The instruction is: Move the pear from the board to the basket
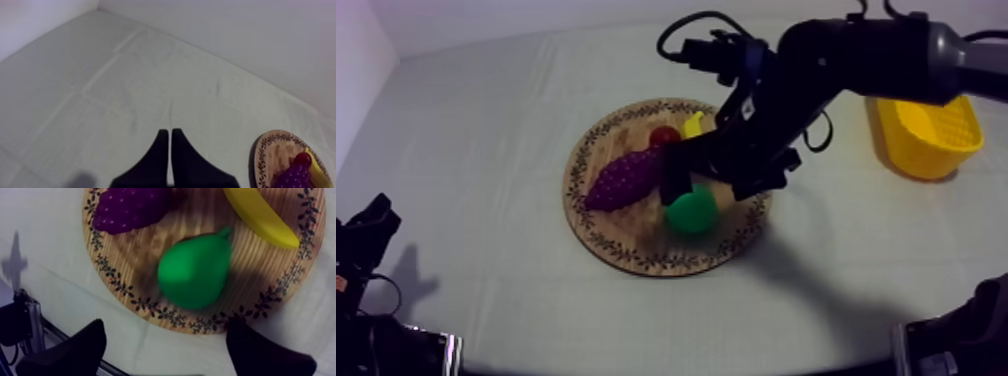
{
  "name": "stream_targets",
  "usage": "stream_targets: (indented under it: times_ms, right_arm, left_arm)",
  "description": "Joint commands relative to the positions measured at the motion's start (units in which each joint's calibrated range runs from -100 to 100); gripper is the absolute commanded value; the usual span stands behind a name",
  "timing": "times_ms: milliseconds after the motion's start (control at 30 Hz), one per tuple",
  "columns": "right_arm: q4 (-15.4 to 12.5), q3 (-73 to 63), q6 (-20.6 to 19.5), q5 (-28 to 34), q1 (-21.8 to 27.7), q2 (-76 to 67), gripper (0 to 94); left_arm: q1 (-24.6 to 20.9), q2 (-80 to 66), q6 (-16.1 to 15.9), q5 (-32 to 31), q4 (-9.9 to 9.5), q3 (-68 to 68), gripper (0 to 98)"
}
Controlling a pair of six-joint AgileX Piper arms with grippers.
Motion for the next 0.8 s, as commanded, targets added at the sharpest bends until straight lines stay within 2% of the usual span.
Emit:
stream_targets:
  times_ms: [0,333,767]
  right_arm:
    - [0.5,-0.9,-0.4,0.1,0.0,2.1,69.1]
    - [2.1,-3.4,-2.5,0.0,-0.3,8.7,68.4]
    - [2.9,-5.3,-3.7,-0.1,-0.7,12.4,68.6]
  left_arm:
    - [0.0,0.0,0.0,0.0,0.00,0.0,0.1]
    - [0.0,0.0,0.0,0.0,0.00,0.0,0.1]
    - [0.0,0.0,0.0,0.0,0.00,0.0,0.1]
